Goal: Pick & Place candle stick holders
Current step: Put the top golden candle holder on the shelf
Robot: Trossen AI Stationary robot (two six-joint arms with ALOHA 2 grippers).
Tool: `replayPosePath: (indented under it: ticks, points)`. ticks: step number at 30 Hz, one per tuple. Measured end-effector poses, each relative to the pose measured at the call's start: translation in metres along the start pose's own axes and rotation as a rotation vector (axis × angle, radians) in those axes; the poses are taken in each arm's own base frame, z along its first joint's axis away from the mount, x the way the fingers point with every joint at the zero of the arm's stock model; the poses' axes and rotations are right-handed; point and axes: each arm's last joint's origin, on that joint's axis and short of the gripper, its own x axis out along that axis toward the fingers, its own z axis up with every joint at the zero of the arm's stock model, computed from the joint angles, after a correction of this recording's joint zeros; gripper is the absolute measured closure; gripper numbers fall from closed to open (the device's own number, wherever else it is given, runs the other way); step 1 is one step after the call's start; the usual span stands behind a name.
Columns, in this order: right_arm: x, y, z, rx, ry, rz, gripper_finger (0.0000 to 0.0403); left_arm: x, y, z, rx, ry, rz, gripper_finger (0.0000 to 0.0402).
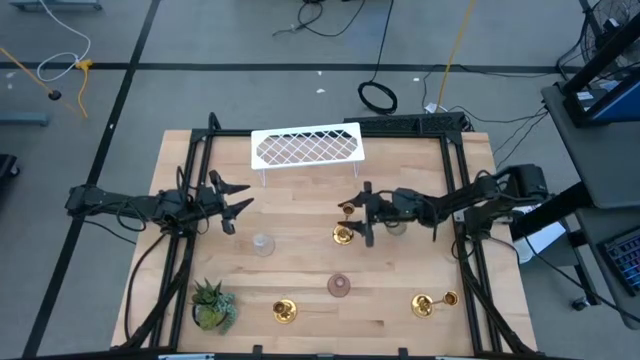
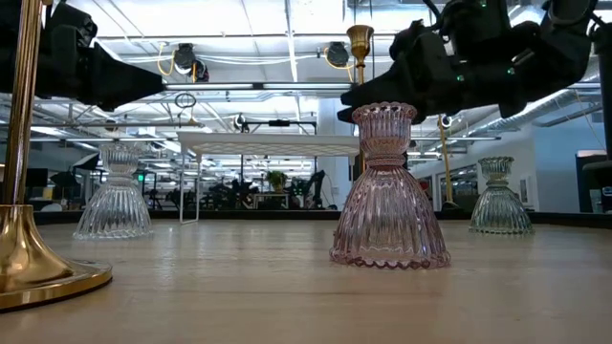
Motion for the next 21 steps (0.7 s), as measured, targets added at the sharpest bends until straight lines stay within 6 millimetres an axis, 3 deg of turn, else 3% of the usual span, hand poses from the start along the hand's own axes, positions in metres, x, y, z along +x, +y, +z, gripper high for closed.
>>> replayPosePath:
  ticks: [5, 12, 16, 21]
  points:
    - [-0.001, 0.001, -0.002, -0.008, 0.013, 0.020, 0.0235, 0.000, 0.000, -0.001, 0.000, 0.008, -0.009, 0.0213]
    - [-0.001, -0.003, 0.003, -0.028, -0.041, 0.011, 0.0384, 0.000, -0.002, -0.001, 0.000, 0.003, -0.053, 0.0213]
    - [-0.001, -0.002, 0.013, -0.056, -0.137, 0.016, 0.0389, 0.000, -0.002, -0.002, -0.008, 0.018, -0.055, 0.0213]
    - [-0.001, -0.005, 0.053, -0.049, -0.294, 0.042, 0.0395, 0.000, -0.002, -0.003, -0.011, 0.023, -0.055, 0.0213]
